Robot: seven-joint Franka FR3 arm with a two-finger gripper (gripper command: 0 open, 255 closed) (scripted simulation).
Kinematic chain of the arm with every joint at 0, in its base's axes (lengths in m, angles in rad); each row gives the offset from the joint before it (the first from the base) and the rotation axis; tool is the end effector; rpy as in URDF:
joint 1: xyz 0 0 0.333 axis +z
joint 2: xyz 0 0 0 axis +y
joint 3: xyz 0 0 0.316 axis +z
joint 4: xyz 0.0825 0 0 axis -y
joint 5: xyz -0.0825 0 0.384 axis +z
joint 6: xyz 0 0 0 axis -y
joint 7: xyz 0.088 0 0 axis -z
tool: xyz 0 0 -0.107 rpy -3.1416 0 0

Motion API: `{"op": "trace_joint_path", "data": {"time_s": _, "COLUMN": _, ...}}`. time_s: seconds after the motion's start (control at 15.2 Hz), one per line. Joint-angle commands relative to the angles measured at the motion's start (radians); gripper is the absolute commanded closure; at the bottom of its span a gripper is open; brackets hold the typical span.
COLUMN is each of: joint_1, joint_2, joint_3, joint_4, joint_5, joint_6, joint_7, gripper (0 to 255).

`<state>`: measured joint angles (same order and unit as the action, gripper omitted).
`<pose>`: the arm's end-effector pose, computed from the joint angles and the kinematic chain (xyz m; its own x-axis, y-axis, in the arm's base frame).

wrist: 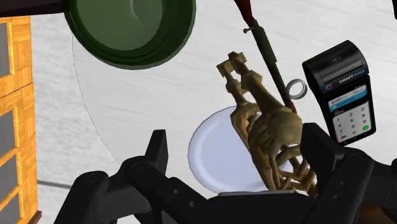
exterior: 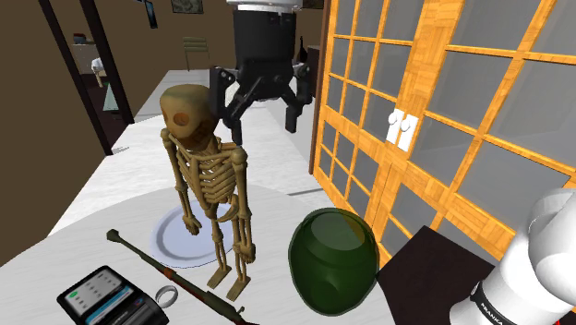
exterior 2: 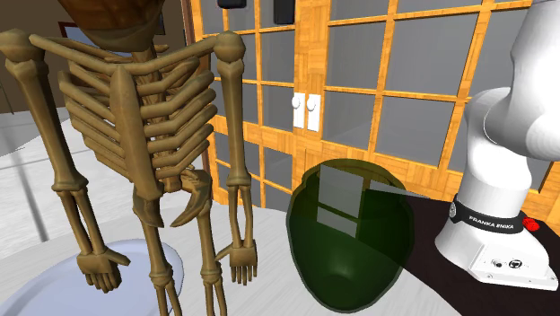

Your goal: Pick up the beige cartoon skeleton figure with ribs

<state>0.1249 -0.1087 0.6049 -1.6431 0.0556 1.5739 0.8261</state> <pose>0.3770 0.3685 0.6382 0.9950 -0.0980 0.0183 -0.0978 -0.9951 -0.0108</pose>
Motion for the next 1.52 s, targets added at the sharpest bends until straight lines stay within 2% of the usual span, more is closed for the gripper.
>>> {"op": "trace_joint_path", "data": {"time_s": 0.0, "joint_1": 0.021, "joint_2": 0.090, "joint_3": 0.043, "joint_4": 0.096, "joint_5": -0.043, "joint_6": -0.021, "joint_7": 0.070, "gripper": 0}}
{"op": "trace_joint_path", "data": {"time_s": 0.13, "joint_1": 0.042, "joint_2": 0.146, "joint_3": 0.062, "joint_4": 0.155, "joint_5": -0.074, "joint_6": -0.035, "joint_7": 0.109, "gripper": 0}}
{"op": "trace_joint_path", "data": {"time_s": 0.59, "joint_1": 0.034, "joint_2": 0.110, "joint_3": 0.053, "joint_4": 0.015, "joint_5": -0.051, "joint_6": 0.076, "joint_7": 0.093, "gripper": 0}}
{"op": "trace_joint_path", "data": {"time_s": 0.73, "joint_1": 0.034, "joint_2": 0.109, "joint_3": 0.053, "joint_4": 0.015, "joint_5": -0.051, "joint_6": 0.076, "joint_7": 0.093, "gripper": 0}}
{"op": "trace_joint_path", "data": {"time_s": 0.79, "joint_1": 0.034, "joint_2": 0.112, "joint_3": 0.053, "joint_4": 0.020, "joint_5": -0.053, "joint_6": 0.074, "joint_7": 0.094, "gripper": 255}}
{"op": "trace_joint_path", "data": {"time_s": 1.45, "joint_1": 0.034, "joint_2": 0.113, "joint_3": 0.054, "joint_4": 0.032, "joint_5": -0.053, "joint_6": 0.062, "joint_7": 0.095, "gripper": 255}}
